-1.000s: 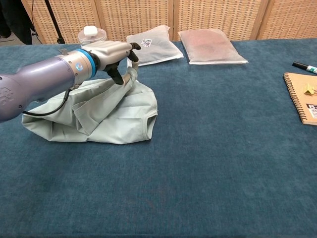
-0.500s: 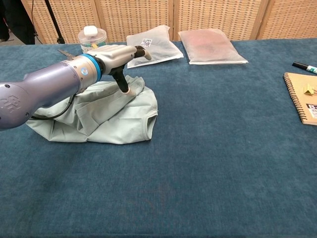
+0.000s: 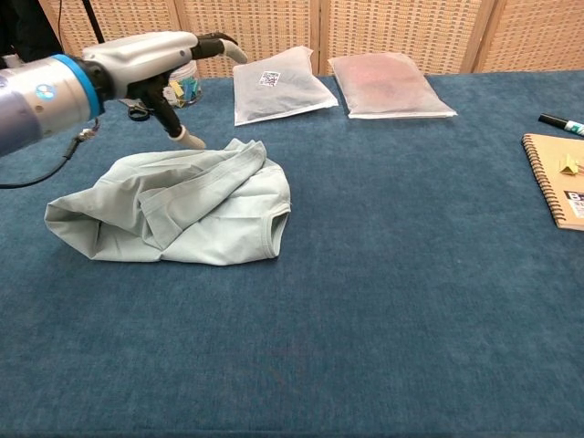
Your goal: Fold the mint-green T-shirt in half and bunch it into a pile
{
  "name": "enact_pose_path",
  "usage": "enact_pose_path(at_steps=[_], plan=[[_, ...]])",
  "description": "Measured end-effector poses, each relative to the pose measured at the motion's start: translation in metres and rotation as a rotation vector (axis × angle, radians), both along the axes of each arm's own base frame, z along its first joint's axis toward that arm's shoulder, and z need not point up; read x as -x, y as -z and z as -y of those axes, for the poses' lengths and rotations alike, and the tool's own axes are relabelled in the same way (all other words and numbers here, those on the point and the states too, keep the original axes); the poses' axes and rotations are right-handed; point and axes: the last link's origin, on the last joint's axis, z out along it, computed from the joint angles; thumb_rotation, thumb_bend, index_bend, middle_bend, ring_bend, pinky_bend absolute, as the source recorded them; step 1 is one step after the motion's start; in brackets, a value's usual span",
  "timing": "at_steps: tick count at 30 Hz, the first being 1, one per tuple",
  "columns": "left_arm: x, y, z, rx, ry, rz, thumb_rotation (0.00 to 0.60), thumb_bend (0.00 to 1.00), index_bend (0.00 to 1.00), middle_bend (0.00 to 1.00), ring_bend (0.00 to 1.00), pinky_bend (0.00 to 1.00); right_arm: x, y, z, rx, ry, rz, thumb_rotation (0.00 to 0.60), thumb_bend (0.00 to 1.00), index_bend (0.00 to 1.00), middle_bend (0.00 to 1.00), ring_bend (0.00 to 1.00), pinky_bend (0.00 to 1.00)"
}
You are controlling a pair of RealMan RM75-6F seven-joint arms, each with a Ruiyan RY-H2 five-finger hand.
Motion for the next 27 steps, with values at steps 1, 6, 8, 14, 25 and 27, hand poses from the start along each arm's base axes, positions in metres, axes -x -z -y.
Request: enact_pose_path(at_steps=[1,6,8,14,25,27], plan=[[0.006,-0.006,0.005,0.006,0.024,-0.006,0.6,0.11,0.01,0.0,0.0,0.0,0.0,0.0,0.0,0.0,-0.001,0.0,0.6,0.1,0.0,0.0,0.0,0.0],[0.035,-0.022,0.029,0.052,0.099,-0.064,0.6,0.17,0.12,0.0,0.0,0.0,-0.001,0.001,-0.001,0.0,-0.004,-0.005,0.6,0.1,0.0,0.0,0.0,0.0],[0.048,-0.026,0.04,0.068,0.116,-0.089,0.6,0.2,0.16,0.0,0.0,0.0,-0.002,0.002,-0.001,-0.002,-0.005,-0.006,0.6,0.1,0.0,0.0,0.0,0.0],[0.073,-0.022,0.058,0.082,0.155,-0.158,0.6,0.24,0.23,0.0,0.0,0.0,-0.003,0.002,-0.002,0.0,-0.008,-0.007,0.6,0.1,0.0,0.0,0.0,0.0],[0.091,-0.003,0.069,0.109,0.201,-0.205,0.6,0.25,0.26,0.0,0.0,0.0,-0.002,0.001,-0.002,0.003,-0.005,-0.003,0.6,0.1,0.0,0.0,0.0,0.0],[0.094,-0.001,0.07,0.107,0.207,-0.212,0.6,0.25,0.26,0.0,0.0,0.0,-0.002,0.001,-0.002,0.002,-0.004,-0.003,0.6,0.1,0.0,0.0,0.0,0.0]])
